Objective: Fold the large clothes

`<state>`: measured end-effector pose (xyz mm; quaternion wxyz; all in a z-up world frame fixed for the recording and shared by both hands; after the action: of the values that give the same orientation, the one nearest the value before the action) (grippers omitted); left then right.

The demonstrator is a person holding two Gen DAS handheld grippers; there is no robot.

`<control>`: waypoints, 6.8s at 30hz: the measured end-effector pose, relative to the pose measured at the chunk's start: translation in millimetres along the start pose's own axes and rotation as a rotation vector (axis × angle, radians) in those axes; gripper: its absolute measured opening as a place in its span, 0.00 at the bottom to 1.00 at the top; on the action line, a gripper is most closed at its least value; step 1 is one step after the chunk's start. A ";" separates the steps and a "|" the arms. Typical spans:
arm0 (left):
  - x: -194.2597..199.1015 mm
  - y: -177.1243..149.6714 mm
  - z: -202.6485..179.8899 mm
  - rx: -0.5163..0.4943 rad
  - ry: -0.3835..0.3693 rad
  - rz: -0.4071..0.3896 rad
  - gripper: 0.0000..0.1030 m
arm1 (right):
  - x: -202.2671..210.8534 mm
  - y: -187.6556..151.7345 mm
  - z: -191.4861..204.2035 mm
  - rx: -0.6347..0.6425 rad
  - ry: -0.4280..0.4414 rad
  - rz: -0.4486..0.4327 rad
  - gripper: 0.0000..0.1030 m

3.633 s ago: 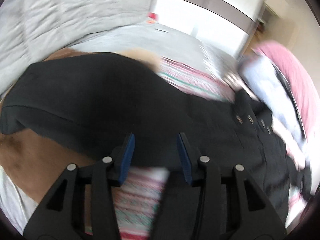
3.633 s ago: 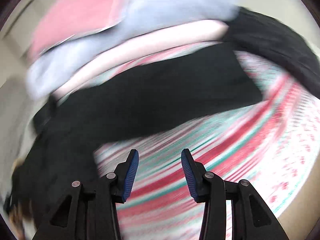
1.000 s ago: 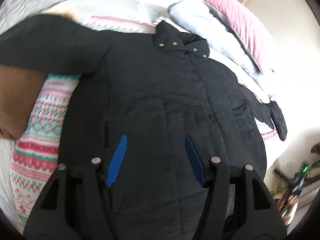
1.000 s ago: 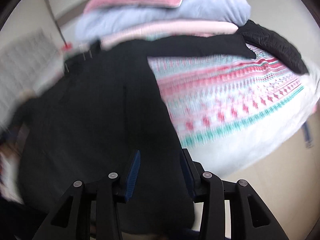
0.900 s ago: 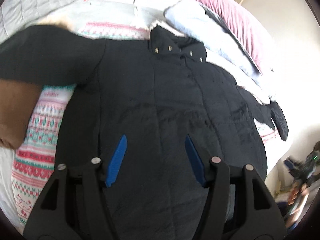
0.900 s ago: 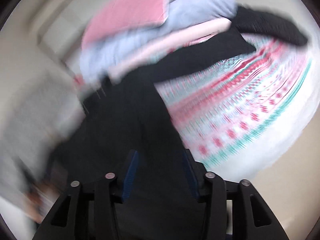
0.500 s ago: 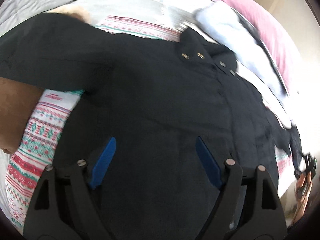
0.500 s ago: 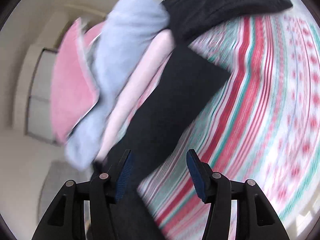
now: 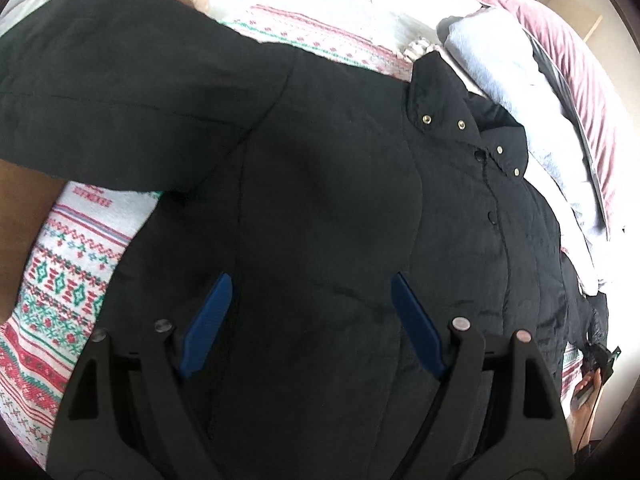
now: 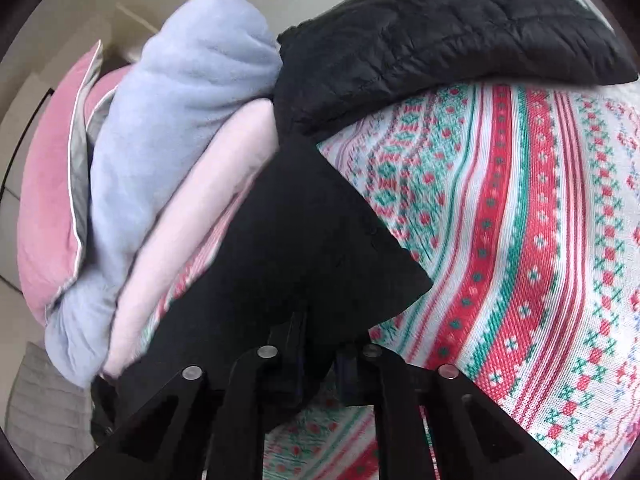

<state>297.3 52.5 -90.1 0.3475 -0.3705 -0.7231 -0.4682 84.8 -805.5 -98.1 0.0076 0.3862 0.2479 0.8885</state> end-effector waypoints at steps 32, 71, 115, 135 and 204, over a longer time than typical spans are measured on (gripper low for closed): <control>18.7 -3.5 10.3 0.027 -0.066 -0.006 0.80 | 10.4 15.7 -55.5 -0.146 -0.062 0.021 0.51; 47.5 5.7 43.3 0.097 -0.121 -0.066 0.80 | 18.7 5.7 39.4 0.032 -0.115 0.005 0.16; 73.6 21.3 85.1 0.168 -0.174 -0.140 0.80 | 47.4 -415.2 452.3 1.108 0.246 0.071 0.09; 68.8 21.9 78.3 0.136 -0.162 -0.139 0.80 | 52.8 -448.4 390.9 1.246 0.579 0.524 0.37; 191.3 90.1 275.0 0.548 -0.236 -0.783 0.14 | 87.0 -338.1 308.1 1.083 0.276 0.393 0.59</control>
<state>239.5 375.7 22.2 0.1460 -0.0164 -0.9389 -0.3111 176.1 -357.2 -11.3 -0.3876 0.2546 0.5886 0.6621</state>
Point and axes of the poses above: each gripper's, at about its wrist camera, not at the fingertips, and x roughly against the way its jaws point, z to its left, y to its top, the point moved 2 cm from there along -x, roughly the way its jaws point
